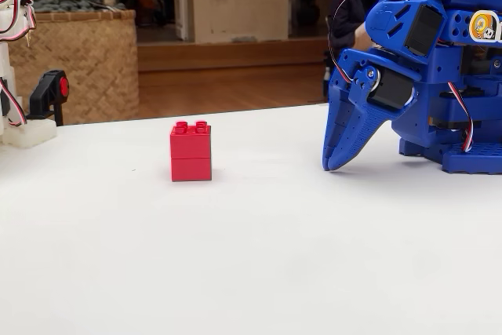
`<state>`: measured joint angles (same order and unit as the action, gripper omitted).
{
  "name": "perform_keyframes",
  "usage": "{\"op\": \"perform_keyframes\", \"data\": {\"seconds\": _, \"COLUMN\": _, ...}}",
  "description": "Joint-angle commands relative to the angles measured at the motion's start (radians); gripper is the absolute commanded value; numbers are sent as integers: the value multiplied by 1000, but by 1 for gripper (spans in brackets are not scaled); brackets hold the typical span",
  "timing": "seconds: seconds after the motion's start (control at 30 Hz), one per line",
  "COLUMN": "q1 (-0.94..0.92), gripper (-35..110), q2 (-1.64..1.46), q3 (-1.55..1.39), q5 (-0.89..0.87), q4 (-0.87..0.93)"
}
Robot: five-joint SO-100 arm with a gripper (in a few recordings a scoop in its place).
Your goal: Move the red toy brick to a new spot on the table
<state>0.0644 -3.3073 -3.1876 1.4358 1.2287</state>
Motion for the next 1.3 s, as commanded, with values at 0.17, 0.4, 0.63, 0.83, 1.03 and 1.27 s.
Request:
{"op": "perform_keyframes", "data": {"seconds": 0.17, "q1": -77, "gripper": 0, "q2": -29, "q3": -26, "q5": -11, "q4": 2}}
{"op": "perform_keyframes", "data": {"seconds": 0.4, "q1": -98, "gripper": 0, "q2": -29, "q3": -28, "q5": 26, "q4": 2}}
{"op": "perform_keyframes", "data": {"seconds": 0.63, "q1": -72, "gripper": 0, "q2": -29, "q3": 17, "q5": 117, "q4": 44}}
{"op": "perform_keyframes", "data": {"seconds": 0.83, "q1": -66, "gripper": 0, "q2": -29, "q3": 106, "q5": 104, "q4": 81}}
{"op": "perform_keyframes", "data": {"seconds": 1.03, "q1": -100, "gripper": 1, "q2": -29, "q3": 247, "q5": 161, "q4": 55}}
{"op": "perform_keyframes", "data": {"seconds": 1.27, "q1": -48, "gripper": 3, "q2": 66, "q3": 311, "q5": 239, "q4": -221}}
